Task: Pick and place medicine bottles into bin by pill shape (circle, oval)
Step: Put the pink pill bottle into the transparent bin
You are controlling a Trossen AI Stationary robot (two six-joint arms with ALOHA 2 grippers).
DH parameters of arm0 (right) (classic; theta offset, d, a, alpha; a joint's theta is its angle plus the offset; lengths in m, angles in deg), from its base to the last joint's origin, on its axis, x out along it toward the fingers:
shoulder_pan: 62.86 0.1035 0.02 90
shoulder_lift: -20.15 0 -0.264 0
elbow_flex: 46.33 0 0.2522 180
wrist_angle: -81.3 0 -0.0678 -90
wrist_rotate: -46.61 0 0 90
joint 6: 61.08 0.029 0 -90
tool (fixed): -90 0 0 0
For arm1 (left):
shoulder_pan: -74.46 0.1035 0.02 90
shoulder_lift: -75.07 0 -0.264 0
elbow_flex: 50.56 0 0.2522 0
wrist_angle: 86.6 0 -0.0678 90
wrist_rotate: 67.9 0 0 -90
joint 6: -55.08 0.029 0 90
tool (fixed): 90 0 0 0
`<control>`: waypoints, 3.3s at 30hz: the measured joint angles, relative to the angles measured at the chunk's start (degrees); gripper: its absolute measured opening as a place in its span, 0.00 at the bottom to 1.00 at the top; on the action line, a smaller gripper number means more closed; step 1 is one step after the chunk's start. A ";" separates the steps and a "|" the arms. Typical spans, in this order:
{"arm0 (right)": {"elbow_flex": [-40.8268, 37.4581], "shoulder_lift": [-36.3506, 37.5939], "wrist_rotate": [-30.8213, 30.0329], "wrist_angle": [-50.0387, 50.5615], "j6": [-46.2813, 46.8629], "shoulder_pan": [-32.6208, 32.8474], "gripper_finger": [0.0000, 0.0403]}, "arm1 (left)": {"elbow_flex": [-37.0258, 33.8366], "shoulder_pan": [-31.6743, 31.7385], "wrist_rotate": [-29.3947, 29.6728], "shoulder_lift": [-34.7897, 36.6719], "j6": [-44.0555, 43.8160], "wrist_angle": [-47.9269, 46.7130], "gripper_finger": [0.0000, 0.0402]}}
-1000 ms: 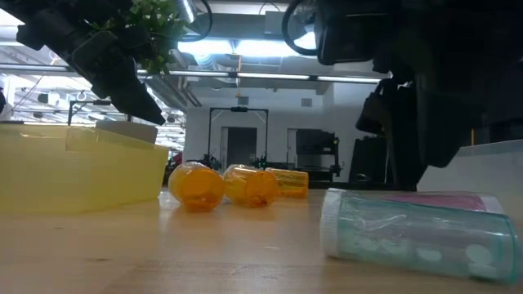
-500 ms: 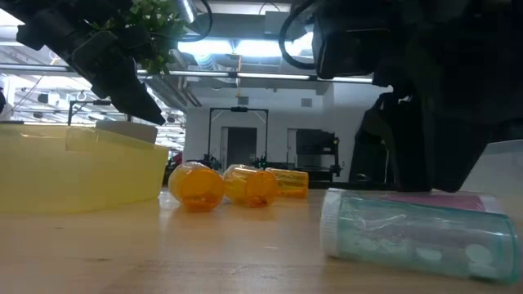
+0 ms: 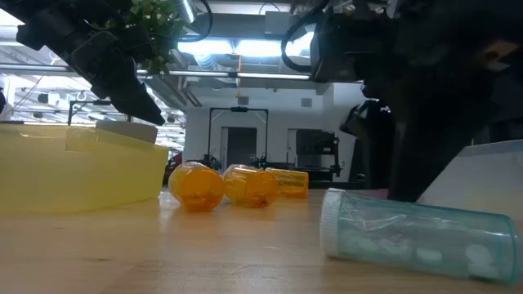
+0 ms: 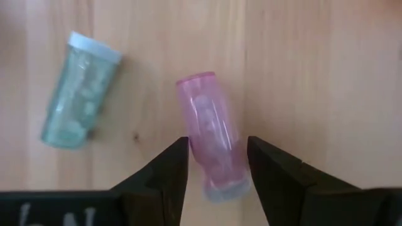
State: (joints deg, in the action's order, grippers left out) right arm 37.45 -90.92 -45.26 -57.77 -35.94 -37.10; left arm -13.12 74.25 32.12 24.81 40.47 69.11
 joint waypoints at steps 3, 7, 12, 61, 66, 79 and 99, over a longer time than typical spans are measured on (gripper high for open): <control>0.00 0.00 -2.40 1.90 -1.70 -0.57 0.41 | 0.00 0.00 0.00 0.00 -0.02 -0.02 0.57; 0.00 0.00 -6.84 7.12 -1.43 -1.55 0.41 | 0.00 0.01 0.00 0.01 -0.01 -0.02 0.57; -0.04 0.00 -11.54 10.46 0.17 -2.67 0.41 | 0.00 0.00 0.00 0.00 -0.02 -0.02 0.57; 16.96 -0.37 -20.92 62.93 48.99 0.81 0.25 | 0.02 0.02 0.00 0.00 -0.02 -0.48 0.57; 12.46 1.47 -14.96 62.86 53.13 1.07 0.26 | 0.02 0.02 0.00 0.01 -0.02 -0.59 0.57; 7.78 2.75 -7.52 62.83 55.63 1.71 0.29 | 0.02 0.02 0.00 0.00 0.00 -0.48 0.57; 7.78 2.75 -11.00 61.13 55.61 1.73 0.31 | 0.02 0.02 0.00 0.02 -0.02 -0.46 0.57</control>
State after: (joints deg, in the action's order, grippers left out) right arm 45.23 -88.16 -56.26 3.35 19.67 -35.37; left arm -13.10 74.27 32.12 24.83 40.45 68.65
